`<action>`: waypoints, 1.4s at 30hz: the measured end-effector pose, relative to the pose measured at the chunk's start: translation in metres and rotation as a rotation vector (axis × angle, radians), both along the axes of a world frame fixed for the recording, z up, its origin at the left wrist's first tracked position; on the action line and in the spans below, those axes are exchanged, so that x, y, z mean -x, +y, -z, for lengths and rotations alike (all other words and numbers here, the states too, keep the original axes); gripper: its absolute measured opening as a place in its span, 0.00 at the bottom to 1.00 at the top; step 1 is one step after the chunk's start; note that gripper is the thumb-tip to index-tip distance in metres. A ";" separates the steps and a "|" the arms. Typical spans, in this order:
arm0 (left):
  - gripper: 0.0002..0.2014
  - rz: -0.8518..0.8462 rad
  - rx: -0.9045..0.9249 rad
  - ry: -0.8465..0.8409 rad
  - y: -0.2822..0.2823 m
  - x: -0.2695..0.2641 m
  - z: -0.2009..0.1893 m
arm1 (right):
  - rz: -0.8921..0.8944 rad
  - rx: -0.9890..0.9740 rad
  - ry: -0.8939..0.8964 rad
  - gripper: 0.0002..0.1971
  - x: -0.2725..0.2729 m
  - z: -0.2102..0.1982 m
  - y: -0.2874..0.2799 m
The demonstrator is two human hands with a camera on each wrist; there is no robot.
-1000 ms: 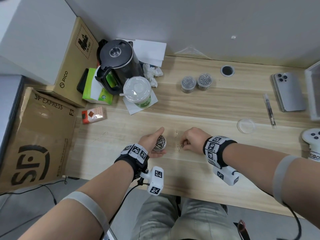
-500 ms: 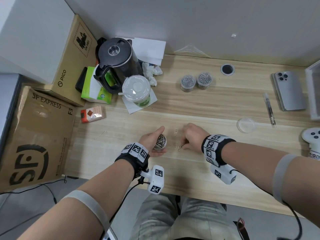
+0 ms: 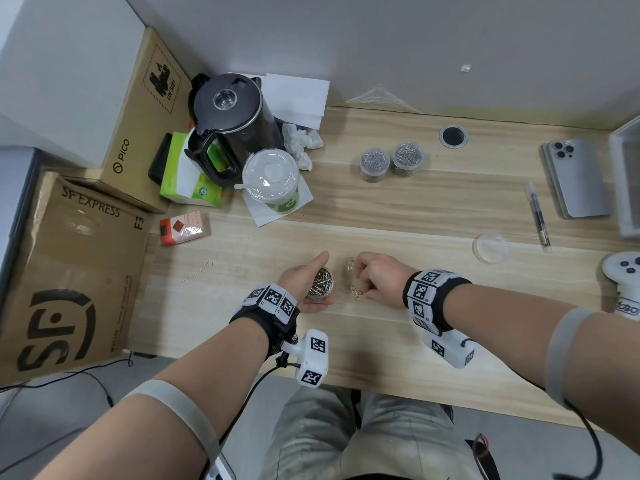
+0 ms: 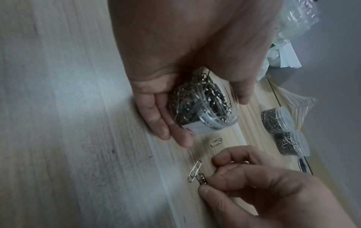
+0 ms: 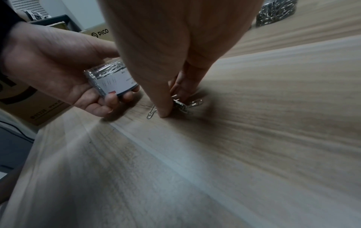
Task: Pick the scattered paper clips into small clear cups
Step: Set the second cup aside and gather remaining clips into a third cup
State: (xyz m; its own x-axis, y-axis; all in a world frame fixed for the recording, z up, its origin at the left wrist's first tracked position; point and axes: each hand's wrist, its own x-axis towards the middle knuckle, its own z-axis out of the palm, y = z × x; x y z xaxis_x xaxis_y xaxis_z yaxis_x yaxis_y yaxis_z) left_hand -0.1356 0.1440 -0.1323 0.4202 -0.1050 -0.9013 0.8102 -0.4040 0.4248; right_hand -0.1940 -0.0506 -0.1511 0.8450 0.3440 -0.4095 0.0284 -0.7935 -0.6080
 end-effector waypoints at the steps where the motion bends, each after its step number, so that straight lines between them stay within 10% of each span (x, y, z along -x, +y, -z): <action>1: 0.28 0.002 -0.001 0.001 0.000 0.000 0.000 | 0.011 -0.013 -0.012 0.05 0.002 0.001 0.000; 22: 0.25 -0.001 -0.009 0.005 0.000 0.001 -0.005 | 0.170 -0.074 -0.037 0.21 0.010 0.005 0.003; 30: 0.28 -0.027 -0.002 0.017 -0.003 0.001 -0.007 | 0.481 -0.224 0.040 0.13 -0.020 -0.034 0.008; 42: 0.27 -0.178 0.164 0.117 -0.013 0.000 -0.016 | 0.297 -0.238 -0.042 0.03 -0.032 -0.052 0.063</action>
State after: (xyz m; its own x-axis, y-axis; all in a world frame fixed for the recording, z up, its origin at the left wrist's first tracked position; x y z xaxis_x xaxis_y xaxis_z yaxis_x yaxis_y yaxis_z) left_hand -0.1353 0.1306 -0.1162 0.3393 -0.1879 -0.9217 0.9096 -0.1842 0.3724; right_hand -0.1618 0.0119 -0.0993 0.9364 0.1634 -0.3106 -0.1527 -0.6073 -0.7797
